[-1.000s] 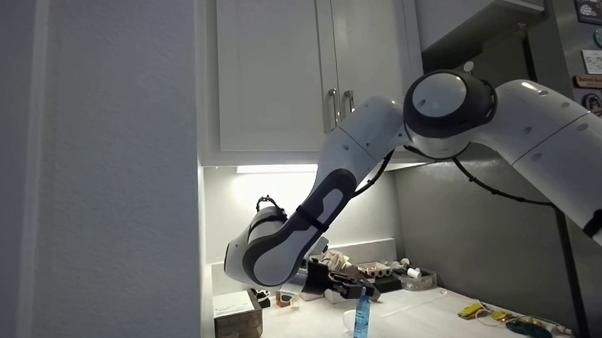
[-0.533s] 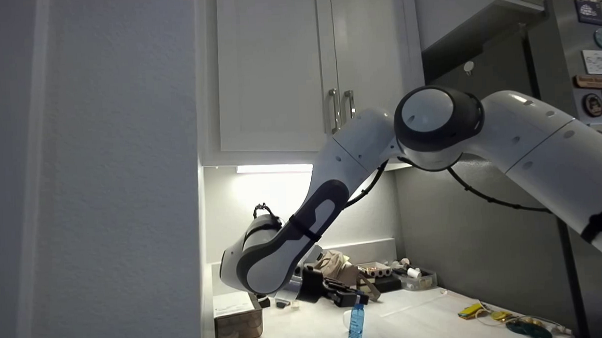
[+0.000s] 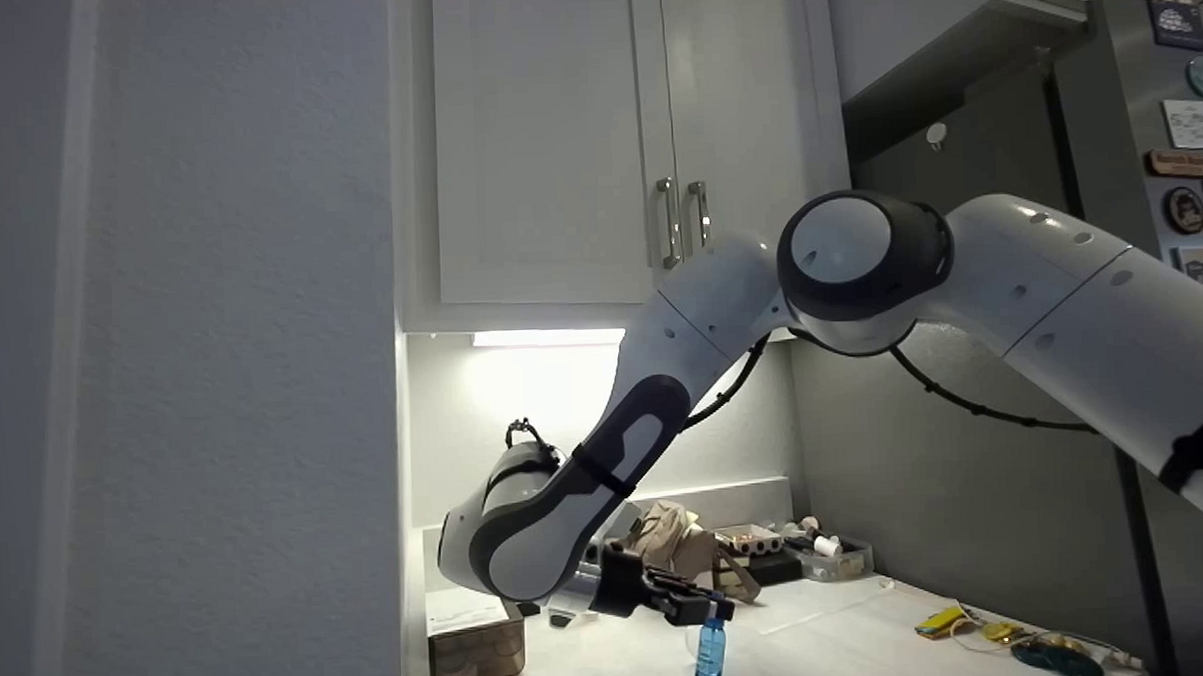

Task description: Place the blue bottle upright on the bottom right corner of the counter, hang the white object on the side of the fridge

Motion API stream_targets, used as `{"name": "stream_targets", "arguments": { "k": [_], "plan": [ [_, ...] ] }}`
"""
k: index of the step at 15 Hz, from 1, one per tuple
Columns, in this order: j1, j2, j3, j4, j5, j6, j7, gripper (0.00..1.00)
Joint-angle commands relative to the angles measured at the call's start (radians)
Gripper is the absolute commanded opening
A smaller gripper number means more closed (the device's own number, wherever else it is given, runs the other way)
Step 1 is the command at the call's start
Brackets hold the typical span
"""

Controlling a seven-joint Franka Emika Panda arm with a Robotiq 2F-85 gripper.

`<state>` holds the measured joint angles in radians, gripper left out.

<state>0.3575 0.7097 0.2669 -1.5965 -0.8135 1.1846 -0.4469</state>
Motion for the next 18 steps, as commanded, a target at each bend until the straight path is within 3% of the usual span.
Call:
{"name": "stream_targets", "arguments": {
  "k": [1, 5, 6, 8, 13, 14, 18],
  "plan": [
    [0.004, 0.019, 0.0, 0.04, -0.015, -0.035, -0.015, 0.06],
    [0.004, 0.023, 0.002, 0.053, -0.011, -0.039, -0.013, 0.06],
    [0.004, 0.023, 0.002, 0.054, -0.009, -0.038, -0.011, 0.5],
    [0.004, 0.023, 0.002, 0.059, -0.008, -0.038, -0.011, 0.58],
    [0.003, 0.021, 0.001, 0.066, -0.006, -0.035, -0.007, 0.96],
    [0.002, 0.017, 0.002, 0.064, -0.004, -0.031, -0.005, 1.0],
    [-0.003, 0.005, 0.005, 0.071, 0.013, -0.031, -0.003, 1.0]
  ]
}}
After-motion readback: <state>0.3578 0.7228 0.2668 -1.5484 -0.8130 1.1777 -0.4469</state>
